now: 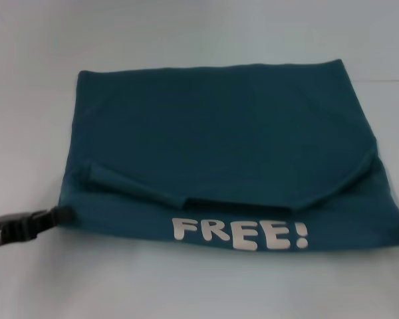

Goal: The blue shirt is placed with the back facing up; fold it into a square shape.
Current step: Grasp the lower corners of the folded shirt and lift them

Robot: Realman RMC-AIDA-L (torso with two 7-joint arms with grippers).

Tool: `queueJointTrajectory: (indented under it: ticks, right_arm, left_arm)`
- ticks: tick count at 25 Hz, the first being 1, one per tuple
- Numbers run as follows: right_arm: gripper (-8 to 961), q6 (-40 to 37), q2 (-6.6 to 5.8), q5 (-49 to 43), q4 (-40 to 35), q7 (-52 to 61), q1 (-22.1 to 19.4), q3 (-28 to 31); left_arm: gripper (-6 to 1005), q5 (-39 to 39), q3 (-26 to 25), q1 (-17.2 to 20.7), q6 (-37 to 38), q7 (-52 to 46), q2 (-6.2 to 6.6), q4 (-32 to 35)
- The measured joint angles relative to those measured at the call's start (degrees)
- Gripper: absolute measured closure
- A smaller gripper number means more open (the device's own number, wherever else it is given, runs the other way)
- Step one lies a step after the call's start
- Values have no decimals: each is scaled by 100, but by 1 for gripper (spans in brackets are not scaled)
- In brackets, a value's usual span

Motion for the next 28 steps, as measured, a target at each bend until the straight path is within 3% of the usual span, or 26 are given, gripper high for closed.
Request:
queueJointTrajectory:
  ticks: [6,14,22,28]
  right_arm:
    - [938,-663,49,-21,-109,-484,-567,456]
    - [936,-1227,70,-108,-104,-1016,-1173,821]
    - [934,-1535,31,-530,-129,-1169,-1250,1431]
    - [933,-1562,-35,-730,-151,-1166,-1150,1466]
  left_arm:
    - [919,290,-313,206,600,-5,9,46]
    - [915,474,-363,313,1098,58,-2,85]
    - [911,820,-364,400,1669,307,-32,83]
    - [908,977,-391,570,1977,488,-90,84]
